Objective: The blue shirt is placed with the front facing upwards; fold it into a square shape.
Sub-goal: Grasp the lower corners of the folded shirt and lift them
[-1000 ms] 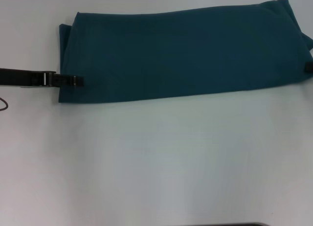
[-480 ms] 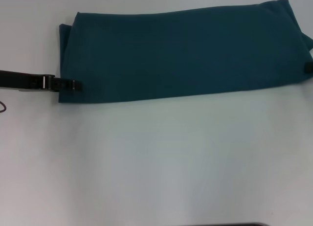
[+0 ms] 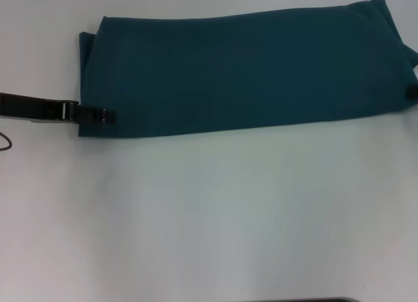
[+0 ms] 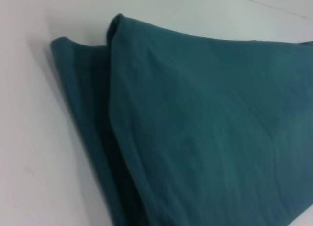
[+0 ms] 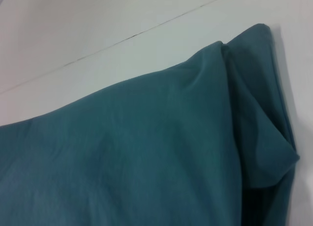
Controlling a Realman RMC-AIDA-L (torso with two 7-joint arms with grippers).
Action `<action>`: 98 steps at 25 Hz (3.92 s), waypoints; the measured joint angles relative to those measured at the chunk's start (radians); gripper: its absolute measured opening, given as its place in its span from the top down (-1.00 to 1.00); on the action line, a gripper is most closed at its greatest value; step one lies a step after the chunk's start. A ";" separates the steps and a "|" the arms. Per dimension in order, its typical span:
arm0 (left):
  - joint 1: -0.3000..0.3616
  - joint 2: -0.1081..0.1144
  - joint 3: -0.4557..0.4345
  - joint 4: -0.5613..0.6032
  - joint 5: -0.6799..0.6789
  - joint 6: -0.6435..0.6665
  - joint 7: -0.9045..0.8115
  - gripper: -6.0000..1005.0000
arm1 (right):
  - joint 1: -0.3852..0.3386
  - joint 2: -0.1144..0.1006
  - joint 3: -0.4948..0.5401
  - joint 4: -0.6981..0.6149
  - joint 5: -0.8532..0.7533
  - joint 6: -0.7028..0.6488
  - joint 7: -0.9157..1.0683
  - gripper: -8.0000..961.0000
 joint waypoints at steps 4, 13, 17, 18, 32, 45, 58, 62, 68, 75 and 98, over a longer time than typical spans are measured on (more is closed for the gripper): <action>-0.009 0.000 0.000 -0.006 -0.003 0.027 0.000 -0.71 | 0.001 0.000 0.000 0.000 0.000 0.000 0.000 0.93; -0.020 0.000 -0.004 -0.028 -0.007 0.065 0.001 -0.71 | 0.001 0.000 0.000 0.000 0.000 0.000 0.000 0.92; -0.020 -0.004 0.006 -0.026 0.001 0.054 0.007 -0.71 | 0.000 0.000 0.000 0.000 -0.001 0.000 0.000 0.92; -0.019 -0.004 0.007 -0.025 0.001 0.052 0.008 -0.70 | 0.000 0.000 0.000 0.000 -0.001 0.000 0.000 0.92; 0.006 -0.002 0.007 -0.029 0.038 0.012 0.003 -0.49 | -0.002 0.004 0.001 -0.007 -0.002 -0.014 0.000 0.92; 0.006 -0.006 0.009 -0.023 0.051 0.000 0.009 0.73 | -0.005 0.007 0.005 -0.009 -0.002 -0.018 0.000 0.92; 0.025 0.003 0.009 -0.031 0.055 0.011 0.014 0.99 | -0.048 0.000 0.013 -0.016 0.004 -0.052 -0.010 0.92; 0.031 0.009 0.006 -0.032 0.055 0.053 0.032 0.99 | -0.075 0.003 0.015 -0.045 0.005 -0.094 -0.011 0.92; 0.052 0.021 0.000 -0.048 0.051 0.153 0.059 0.99 | -0.129 0.013 0.035 -0.110 0.005 -0.178 -0.014 0.92; 0.100 0.013 0.005 -0.127 0.055 0.288 0.076 0.99 | -0.184 0.014 0.074 -0.118 -0.001 -0.282 -0.050 0.91; 0.157 0.020 -0.001 -0.141 0.056 0.316 0.111 0.99 | -0.243 0.014 0.103 -0.116 -0.027 -0.326 -0.078 0.91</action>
